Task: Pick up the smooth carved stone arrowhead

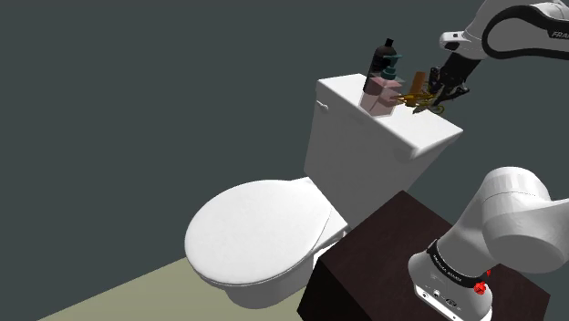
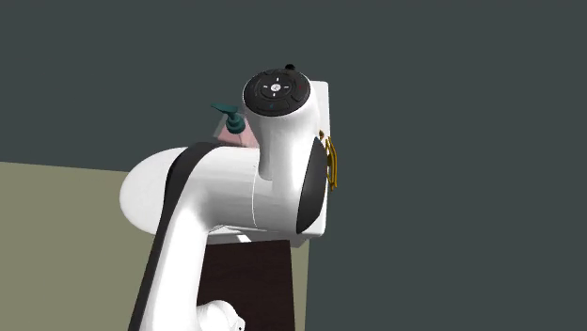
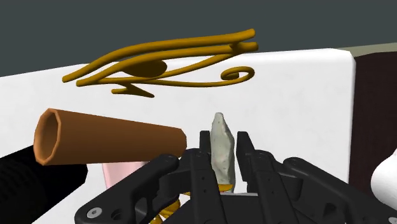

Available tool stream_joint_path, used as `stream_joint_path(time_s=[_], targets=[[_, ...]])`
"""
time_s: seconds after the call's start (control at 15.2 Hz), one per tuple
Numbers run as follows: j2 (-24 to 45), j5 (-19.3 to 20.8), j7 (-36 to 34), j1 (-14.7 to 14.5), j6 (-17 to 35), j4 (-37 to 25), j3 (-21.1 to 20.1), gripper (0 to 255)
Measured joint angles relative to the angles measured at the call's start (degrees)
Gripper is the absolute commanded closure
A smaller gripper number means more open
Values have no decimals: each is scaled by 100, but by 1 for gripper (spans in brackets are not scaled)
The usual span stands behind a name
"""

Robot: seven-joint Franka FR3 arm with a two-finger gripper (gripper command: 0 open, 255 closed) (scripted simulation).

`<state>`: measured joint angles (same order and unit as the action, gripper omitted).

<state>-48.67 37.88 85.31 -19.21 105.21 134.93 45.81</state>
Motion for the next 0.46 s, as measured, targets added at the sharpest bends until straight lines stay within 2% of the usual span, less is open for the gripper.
stream_joint_path(time_s=[0.46], targets=[[81, -208, 83, -86, -423, -488, -209, 255]])
